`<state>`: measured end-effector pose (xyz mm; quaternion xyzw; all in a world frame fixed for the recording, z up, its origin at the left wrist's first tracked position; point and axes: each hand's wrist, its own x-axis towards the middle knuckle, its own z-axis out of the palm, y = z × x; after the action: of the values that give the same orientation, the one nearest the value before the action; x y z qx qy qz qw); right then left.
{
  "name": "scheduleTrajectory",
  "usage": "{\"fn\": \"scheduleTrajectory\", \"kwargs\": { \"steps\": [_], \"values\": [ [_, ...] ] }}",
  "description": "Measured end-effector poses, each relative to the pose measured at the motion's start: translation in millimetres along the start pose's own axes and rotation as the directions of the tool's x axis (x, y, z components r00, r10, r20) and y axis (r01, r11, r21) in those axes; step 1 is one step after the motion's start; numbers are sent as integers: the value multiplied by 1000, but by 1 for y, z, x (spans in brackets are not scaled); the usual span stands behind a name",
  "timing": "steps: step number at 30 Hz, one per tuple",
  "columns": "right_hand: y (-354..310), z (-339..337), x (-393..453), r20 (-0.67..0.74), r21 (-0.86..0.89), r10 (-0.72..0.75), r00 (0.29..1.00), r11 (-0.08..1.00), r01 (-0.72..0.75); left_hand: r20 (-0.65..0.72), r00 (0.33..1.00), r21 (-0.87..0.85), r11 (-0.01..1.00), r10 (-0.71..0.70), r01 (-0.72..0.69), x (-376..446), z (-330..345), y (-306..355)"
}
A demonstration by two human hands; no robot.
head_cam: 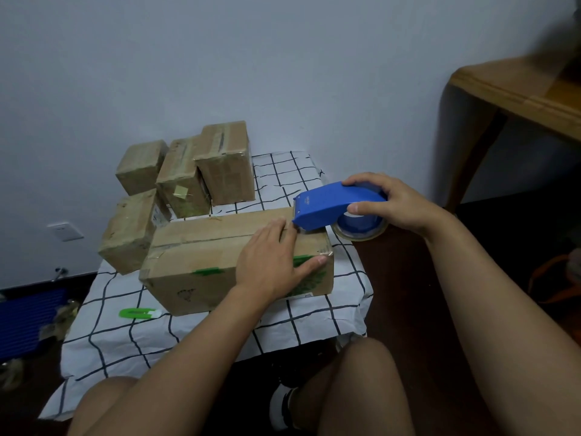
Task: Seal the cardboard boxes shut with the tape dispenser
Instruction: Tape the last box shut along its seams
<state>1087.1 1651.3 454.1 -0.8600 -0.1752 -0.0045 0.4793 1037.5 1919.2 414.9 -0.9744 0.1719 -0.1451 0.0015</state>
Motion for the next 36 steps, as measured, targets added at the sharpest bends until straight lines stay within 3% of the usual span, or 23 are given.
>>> {"fn": "scheduleTrajectory", "kwargs": {
  "steps": [8,16,36],
  "values": [
    [1,5,-1,4,-1,17,1000,1000,-17,-18,1000,2,1000,-1,1,-1,4,1],
    [8,14,-7,-64,153,-9,998,988,18,-1,1000,0,1000,27,-27,1,4,-1],
    [35,-16,-24,-95,147,70,993,988,-55,34,996,0,997,77,-77,5,4,-2]
  ]
}}
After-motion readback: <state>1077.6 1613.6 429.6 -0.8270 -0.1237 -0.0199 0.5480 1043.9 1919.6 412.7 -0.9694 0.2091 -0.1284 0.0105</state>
